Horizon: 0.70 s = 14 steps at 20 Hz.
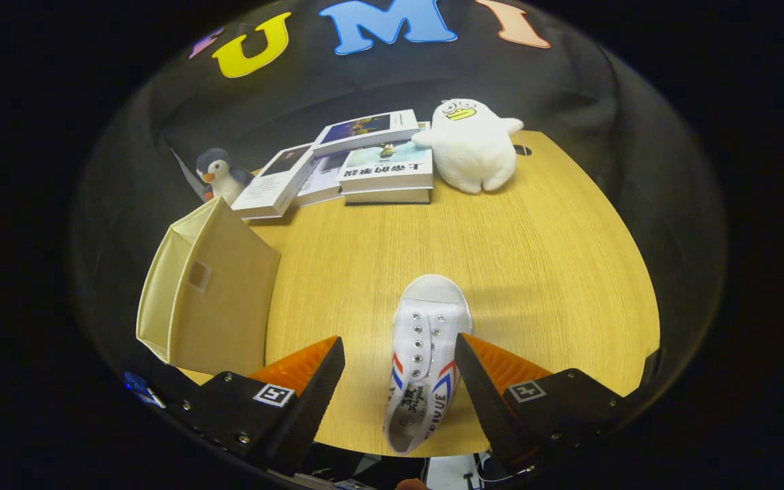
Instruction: Open the storage box then place both shoes into the box .Put the left shoe in first, then the right shoe, with the right side of both shoes facing outward in a uniform manner.
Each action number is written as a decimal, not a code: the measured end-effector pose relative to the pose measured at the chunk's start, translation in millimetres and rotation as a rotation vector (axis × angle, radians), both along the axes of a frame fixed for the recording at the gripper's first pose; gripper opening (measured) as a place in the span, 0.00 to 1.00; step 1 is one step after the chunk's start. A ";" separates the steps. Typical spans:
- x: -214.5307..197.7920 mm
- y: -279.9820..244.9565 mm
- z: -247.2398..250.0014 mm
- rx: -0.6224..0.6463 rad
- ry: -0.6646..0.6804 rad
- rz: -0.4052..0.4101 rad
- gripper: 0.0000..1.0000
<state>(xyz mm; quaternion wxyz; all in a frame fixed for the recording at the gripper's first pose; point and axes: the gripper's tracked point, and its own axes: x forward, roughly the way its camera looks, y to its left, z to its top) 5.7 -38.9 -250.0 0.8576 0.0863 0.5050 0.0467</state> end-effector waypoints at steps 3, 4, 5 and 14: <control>-4.8 -12.6 -14.8 -0.022 0.029 -0.004 0.98; -6.9 -15.8 -19.1 -0.029 0.037 -0.002 0.98; -8.5 -19.2 -22.9 -0.040 0.046 -0.001 0.98; -29.7 -44.3 -68.1 -0.175 0.155 0.045 0.98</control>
